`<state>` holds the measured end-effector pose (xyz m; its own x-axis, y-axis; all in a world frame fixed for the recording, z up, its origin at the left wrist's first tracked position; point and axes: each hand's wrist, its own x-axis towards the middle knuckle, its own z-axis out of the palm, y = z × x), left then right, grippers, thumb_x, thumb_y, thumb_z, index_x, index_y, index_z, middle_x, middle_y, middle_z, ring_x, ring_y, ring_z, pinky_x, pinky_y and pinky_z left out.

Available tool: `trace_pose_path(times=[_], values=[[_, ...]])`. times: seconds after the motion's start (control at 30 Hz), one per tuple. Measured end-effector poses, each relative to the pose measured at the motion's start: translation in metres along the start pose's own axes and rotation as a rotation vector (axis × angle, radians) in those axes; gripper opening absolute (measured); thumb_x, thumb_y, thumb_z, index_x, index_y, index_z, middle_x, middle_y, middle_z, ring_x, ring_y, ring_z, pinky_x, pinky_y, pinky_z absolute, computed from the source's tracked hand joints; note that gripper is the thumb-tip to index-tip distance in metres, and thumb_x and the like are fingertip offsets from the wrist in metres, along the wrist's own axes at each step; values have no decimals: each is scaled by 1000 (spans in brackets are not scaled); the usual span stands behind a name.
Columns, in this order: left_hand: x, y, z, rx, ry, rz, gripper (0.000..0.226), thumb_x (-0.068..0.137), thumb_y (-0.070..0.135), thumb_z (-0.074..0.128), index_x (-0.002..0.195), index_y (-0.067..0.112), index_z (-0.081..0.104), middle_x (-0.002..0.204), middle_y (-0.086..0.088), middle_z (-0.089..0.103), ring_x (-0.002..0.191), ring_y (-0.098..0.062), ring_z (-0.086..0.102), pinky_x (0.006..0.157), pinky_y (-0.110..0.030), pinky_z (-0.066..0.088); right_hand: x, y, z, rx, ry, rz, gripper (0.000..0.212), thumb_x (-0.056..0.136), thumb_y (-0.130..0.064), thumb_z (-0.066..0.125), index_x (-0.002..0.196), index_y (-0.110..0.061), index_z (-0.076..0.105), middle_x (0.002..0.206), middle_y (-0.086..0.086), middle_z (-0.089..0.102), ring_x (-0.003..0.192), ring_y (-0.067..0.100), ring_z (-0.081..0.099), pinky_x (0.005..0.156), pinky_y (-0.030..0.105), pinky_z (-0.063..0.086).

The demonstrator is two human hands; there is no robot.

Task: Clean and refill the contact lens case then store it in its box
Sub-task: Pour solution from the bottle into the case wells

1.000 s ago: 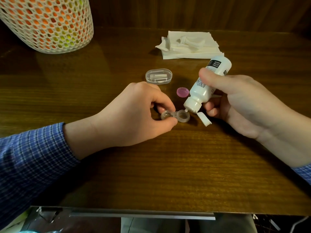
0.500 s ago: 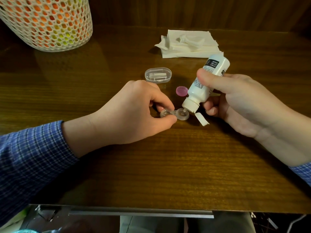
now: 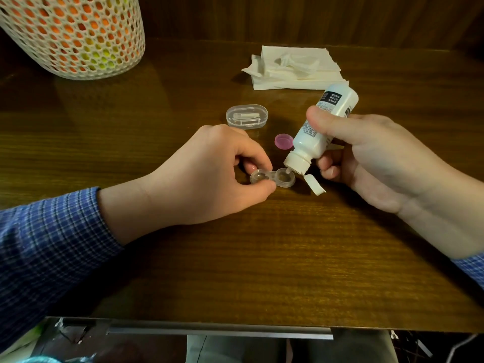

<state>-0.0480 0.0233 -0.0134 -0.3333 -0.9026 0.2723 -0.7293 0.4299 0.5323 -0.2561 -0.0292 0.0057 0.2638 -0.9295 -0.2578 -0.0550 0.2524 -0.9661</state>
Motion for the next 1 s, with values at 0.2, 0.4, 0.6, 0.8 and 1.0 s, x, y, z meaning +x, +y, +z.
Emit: trace_pose_path(times=[0.2,0.4,0.6,0.8,1.0], values=[[0,0,0,12,-11,7,15,85,34,76,99,28,80,79,18,67,85,-7,63,71,-15,49,-1,-1,1,0,-3,-1,33,88,-38,71,111,-16,64,67,-7,76,49,3,52,43,15,42],[0,1,0,4,-6,1,16,85,35,74,99,29,80,78,17,67,84,-8,63,72,-17,49,-1,0,1,0,12,2,35,89,-38,72,114,-14,65,67,-6,76,48,3,53,42,16,43],[0,1,0,13,-9,-2,16,86,33,76,100,27,80,80,18,67,83,-8,63,72,-17,50,-1,-1,1,-4,14,15,41,86,-40,74,117,-14,66,70,-5,76,51,4,54,42,16,43],[0,3,-2,19,-9,-1,18,85,35,74,99,26,81,81,17,68,82,-7,63,72,-17,49,2,-1,-1,12,36,37,39,87,-41,74,111,-11,66,66,-4,73,49,6,53,42,18,43],[-1,7,-4,66,20,0,36,78,57,69,94,27,81,79,14,67,81,-6,61,77,0,34,5,-6,-4,146,67,104,39,83,-41,78,109,-15,65,61,-2,73,45,8,53,39,19,44]])
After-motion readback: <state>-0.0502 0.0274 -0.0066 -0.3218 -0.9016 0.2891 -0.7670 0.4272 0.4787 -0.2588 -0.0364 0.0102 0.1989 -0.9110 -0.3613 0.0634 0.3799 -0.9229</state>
